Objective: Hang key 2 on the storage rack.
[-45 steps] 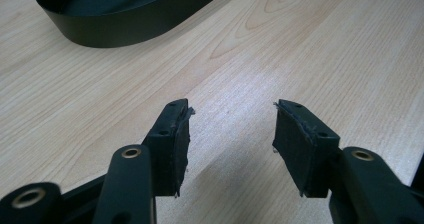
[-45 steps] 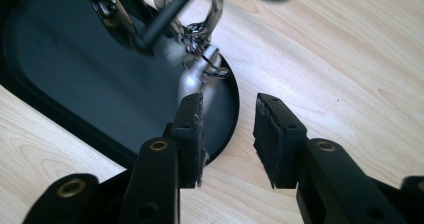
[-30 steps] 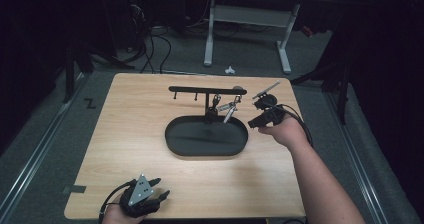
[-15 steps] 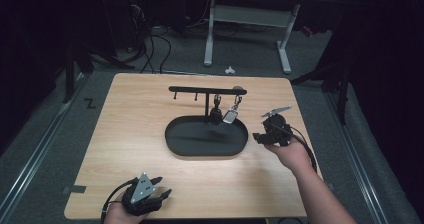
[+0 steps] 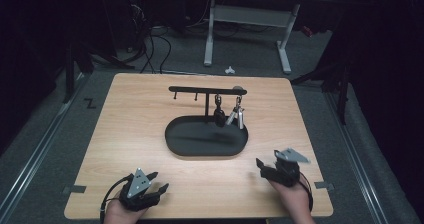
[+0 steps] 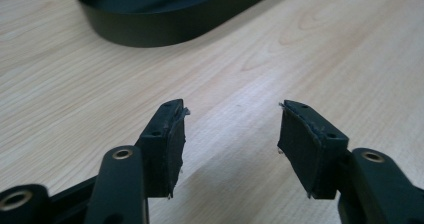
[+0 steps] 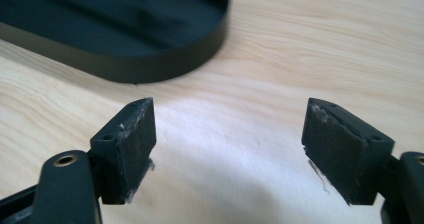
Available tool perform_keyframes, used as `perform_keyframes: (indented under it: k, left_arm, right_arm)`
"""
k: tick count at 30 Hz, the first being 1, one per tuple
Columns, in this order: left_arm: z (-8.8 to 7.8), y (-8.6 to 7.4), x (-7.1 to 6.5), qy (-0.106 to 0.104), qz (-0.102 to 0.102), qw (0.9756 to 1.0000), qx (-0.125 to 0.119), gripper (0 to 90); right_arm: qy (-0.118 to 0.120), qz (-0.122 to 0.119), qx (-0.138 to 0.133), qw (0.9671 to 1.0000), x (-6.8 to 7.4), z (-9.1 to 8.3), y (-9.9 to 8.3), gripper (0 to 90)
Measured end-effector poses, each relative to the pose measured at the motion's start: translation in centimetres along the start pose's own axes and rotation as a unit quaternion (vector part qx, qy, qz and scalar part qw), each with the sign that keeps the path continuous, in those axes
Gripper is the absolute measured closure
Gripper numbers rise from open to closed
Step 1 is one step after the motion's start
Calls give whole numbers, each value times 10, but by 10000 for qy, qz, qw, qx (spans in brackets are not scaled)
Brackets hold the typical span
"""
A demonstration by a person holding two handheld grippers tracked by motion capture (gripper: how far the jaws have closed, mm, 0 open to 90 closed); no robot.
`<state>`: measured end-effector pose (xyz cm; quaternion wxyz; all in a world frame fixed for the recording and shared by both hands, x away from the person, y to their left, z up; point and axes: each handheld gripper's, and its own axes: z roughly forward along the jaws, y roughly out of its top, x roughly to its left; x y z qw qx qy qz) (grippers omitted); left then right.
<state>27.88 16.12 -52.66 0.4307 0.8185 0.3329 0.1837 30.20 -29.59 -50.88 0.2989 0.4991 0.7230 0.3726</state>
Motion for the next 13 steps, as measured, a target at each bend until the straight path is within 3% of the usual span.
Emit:
perform_keyframes:
  k: [1,2,3,5,6,7,10,11,13]
  left_arm:
    - [-4,0,1,96,-149,9998,-127,426]
    - [-4,0,1,96,-149,9998,-127,425]
    - [-7,1,1,154,-225,9994,-198,420]
    - [-7,1,1,206,-241,9993,-207,416]
    - [-7,1,0,247,-262,9991,-208,414]
    - [-7,2,0,266,-288,9990,-218,408]
    - [-7,3,-1,278,-219,9992,-202,393]
    - [-7,5,-2,295,-158,9991,-256,387]
    - [-6,6,-2,276,-159,9991,-288,378]
  right_arm:
    - [193,-574,-286,9978,7,-16,-3,170]
    - [193,-574,-286,9978,7,-16,-3,170]
    - [48,-1096,-319,9935,9,-21,5,172]
    - [-63,-1062,-354,9937,8,-19,4,172]
    - [-13,-882,-259,9958,6,-16,1,170]
    - [303,-622,115,9975,4,-6,-6,159]
    - [368,-653,271,9968,4,0,-13,160]
    - [417,-463,390,9973,1,2,-15,155]
    - [399,-372,407,9977,0,1,-16,154]
